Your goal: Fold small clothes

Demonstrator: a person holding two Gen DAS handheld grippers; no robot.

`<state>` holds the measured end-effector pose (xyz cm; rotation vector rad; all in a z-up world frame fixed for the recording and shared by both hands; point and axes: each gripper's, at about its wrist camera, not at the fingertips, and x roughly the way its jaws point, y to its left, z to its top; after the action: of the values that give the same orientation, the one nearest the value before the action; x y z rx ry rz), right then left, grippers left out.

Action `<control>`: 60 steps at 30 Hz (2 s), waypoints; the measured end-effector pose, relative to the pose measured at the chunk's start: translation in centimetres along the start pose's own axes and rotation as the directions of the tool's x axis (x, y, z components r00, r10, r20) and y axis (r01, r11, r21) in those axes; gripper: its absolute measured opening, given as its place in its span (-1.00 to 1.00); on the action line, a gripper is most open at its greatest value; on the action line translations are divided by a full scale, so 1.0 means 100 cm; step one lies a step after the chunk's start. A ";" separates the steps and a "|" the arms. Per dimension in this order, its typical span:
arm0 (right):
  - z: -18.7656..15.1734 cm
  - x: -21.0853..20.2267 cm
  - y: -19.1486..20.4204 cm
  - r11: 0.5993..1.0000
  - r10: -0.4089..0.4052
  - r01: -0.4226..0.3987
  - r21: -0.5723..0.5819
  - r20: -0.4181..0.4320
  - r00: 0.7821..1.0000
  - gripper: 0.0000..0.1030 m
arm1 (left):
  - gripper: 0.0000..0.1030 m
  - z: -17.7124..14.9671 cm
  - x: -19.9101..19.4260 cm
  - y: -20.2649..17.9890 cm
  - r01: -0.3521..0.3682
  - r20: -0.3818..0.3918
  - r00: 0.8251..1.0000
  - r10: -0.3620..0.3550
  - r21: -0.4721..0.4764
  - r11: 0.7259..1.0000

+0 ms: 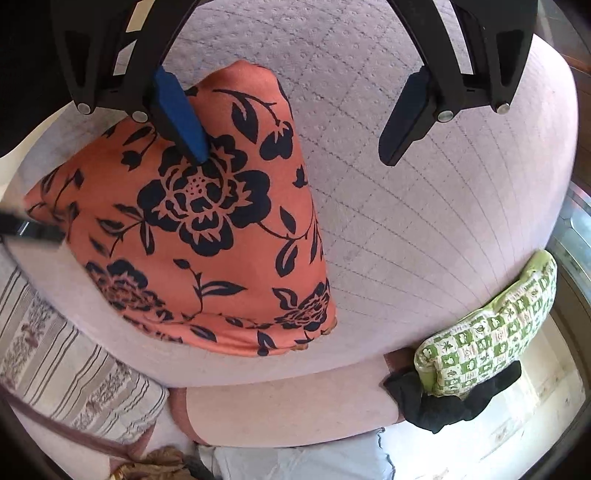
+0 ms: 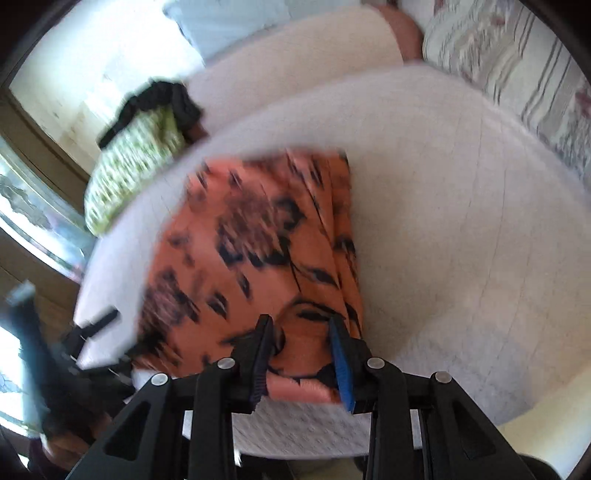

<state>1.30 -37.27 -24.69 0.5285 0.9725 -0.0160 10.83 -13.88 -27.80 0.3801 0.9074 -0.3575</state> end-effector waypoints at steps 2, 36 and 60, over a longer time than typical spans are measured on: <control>0.003 -0.009 0.010 0.999 0.044 -0.043 -0.028 0.037 0.998 -0.32 | 0.83 0.001 0.001 -0.001 -0.006 -0.005 1.000 0.006 -0.004 1.000; 0.044 0.067 -0.012 0.944 0.273 -0.267 0.194 0.000 0.962 -0.06 | 0.88 -0.004 0.000 -0.013 -0.057 -0.008 0.998 0.057 0.000 0.998; -0.024 0.034 -0.022 0.934 0.321 -0.288 0.212 -0.141 0.936 -0.05 | 0.88 -0.013 -0.007 -0.017 -0.077 -0.004 0.997 0.077 0.000 0.997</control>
<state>0.85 -37.40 -29.40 0.8645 1.0552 0.2237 8.79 -14.69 -28.21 0.4150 0.8937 -0.2863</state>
